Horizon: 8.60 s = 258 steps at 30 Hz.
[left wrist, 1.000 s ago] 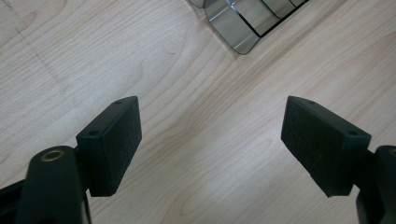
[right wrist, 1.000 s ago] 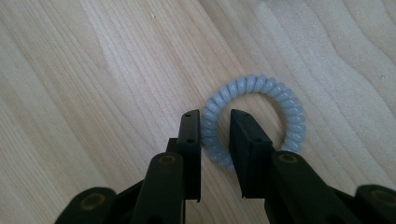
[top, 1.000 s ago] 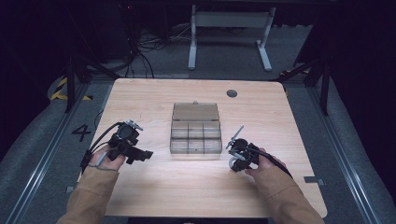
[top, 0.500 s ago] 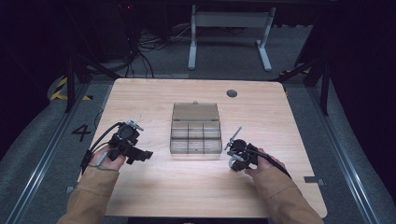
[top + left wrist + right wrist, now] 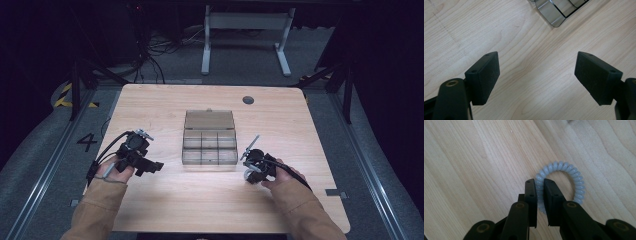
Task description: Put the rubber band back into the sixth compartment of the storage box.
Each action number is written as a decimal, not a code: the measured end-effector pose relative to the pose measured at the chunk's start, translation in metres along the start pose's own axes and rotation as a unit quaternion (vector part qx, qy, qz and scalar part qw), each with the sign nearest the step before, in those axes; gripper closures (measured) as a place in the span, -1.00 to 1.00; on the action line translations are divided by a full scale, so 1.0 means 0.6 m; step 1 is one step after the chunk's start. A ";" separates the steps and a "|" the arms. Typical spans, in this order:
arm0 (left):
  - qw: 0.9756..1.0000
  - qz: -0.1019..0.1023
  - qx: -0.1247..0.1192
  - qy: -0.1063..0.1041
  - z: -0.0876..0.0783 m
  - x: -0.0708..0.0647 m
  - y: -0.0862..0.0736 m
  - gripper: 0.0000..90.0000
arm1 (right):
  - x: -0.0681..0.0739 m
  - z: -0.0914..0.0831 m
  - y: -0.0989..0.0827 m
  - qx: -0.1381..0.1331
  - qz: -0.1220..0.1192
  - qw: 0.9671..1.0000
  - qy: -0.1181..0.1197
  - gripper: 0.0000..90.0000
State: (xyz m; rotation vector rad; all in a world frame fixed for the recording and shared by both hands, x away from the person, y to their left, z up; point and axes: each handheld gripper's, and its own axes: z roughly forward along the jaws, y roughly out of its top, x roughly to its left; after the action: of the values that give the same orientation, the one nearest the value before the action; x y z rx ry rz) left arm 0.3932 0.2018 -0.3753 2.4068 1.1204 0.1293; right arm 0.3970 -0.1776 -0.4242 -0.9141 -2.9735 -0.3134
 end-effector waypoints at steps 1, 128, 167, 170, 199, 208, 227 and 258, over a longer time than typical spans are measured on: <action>1.000 0.000 0.000 0.000 0.000 0.000 0.000 -0.54 | 0.000 -0.001 0.000 -0.001 0.002 1.000 -0.001 0.81; 1.000 -0.014 0.008 -0.005 0.007 0.008 -0.007 -0.54 | -0.035 -0.030 0.181 -0.021 -0.037 0.999 0.035 0.80; 1.000 -0.010 0.009 -0.005 0.008 0.006 -0.007 -0.54 | -0.049 0.002 0.178 -0.017 -0.014 0.998 0.056 0.80; 1.000 -0.009 0.009 -0.005 0.008 0.005 -0.007 -0.54 | -0.050 0.006 0.178 -0.016 -0.011 0.998 0.057 0.78; 1.000 -0.011 0.009 -0.007 0.008 0.007 -0.005 -0.54 | -0.055 -0.021 0.170 -0.060 0.004 0.997 0.047 0.45; 1.000 -0.012 0.007 -0.006 0.007 0.008 -0.006 -0.54 | -0.053 -0.058 0.151 -0.094 0.010 0.995 0.023 0.43; 1.000 -0.020 0.005 -0.001 0.004 0.014 -0.009 -0.54 | -0.074 -0.117 0.068 -0.131 0.044 0.990 -0.037 0.41; 1.000 -0.027 -0.002 0.005 -0.001 0.025 -0.010 -0.53 | -0.099 -0.133 -0.066 -0.183 0.111 0.968 -0.127 0.04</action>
State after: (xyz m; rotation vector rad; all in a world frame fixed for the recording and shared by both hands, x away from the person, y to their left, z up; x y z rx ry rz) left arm 0.3985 0.2168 -0.3792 2.3729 1.1879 0.1255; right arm 0.4207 -0.2582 -0.3577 -1.4099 -3.0458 -0.8166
